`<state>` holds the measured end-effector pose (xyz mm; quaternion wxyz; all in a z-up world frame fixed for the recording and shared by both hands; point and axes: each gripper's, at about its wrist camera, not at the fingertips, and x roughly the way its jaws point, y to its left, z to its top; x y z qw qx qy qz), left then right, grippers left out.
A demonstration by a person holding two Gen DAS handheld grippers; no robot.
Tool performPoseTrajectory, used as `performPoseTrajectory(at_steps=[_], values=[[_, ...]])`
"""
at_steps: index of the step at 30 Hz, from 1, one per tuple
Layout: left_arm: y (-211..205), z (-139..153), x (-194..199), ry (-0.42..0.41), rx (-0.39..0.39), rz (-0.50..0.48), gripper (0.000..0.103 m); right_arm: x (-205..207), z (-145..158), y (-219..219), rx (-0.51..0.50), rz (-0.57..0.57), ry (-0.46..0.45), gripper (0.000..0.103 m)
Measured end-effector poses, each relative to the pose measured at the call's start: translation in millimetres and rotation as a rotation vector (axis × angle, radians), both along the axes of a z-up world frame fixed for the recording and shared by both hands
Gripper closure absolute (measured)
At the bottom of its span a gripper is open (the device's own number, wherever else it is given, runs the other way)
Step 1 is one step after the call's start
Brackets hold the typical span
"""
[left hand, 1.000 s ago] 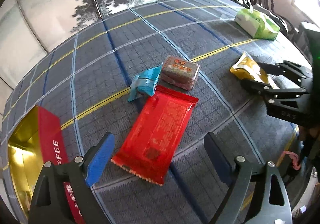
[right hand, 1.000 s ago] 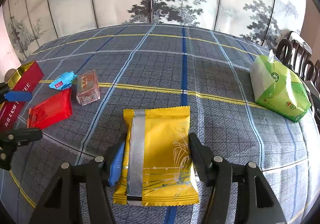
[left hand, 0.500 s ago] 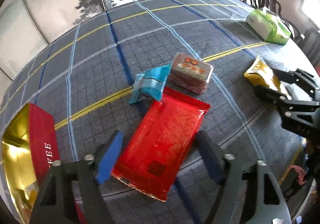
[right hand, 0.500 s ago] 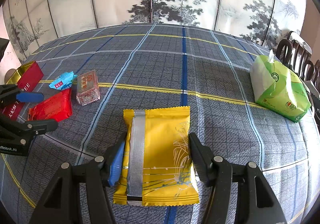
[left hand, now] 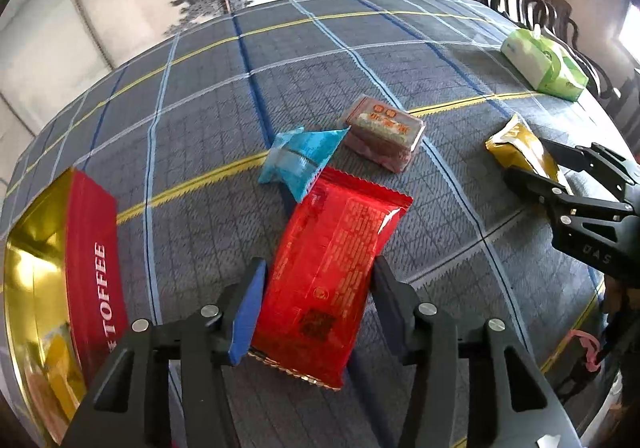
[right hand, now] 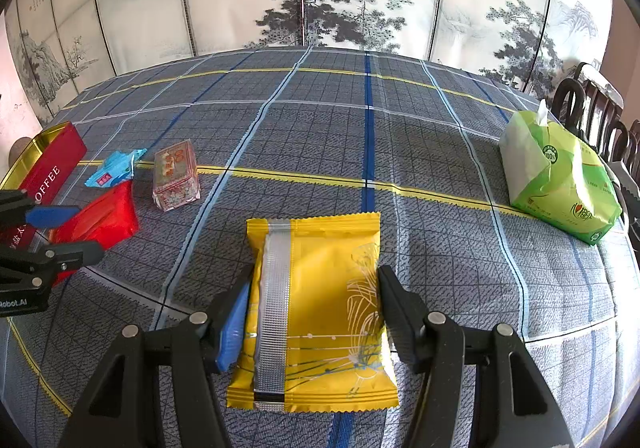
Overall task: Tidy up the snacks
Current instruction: 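Carry the red packet over the gold tin with the left tool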
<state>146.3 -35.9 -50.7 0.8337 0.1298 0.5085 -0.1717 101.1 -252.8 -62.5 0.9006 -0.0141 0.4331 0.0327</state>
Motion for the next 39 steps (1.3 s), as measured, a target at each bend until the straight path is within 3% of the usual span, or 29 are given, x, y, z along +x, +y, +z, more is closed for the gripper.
performPoseTrajectory(at_steps=[15, 25, 31, 39], values=[[28.5, 13.4, -34.4, 0.055, -0.117, 0.098, 0.057, -0.1, 0.1, 0.3, -0.001, 0.0, 0.0, 0.041], [45.6, 54.8, -55.9, -0.019, -0.14, 0.144, 0.057, 0.1, 0.0, 0.5, -0.002, -0.001, 0.0, 0.041], [82.9, 80.6, -62.9, -0.087, -0.12, 0.246, 0.057, 0.1, 0.0, 0.6, -0.002, -0.001, 0.0, 0.041], [156.1, 88.8, -65.7, -0.109, -0.086, 0.437, 0.057, 0.0, 0.0, 0.8, -0.002, -0.001, 0.0, 0.041]])
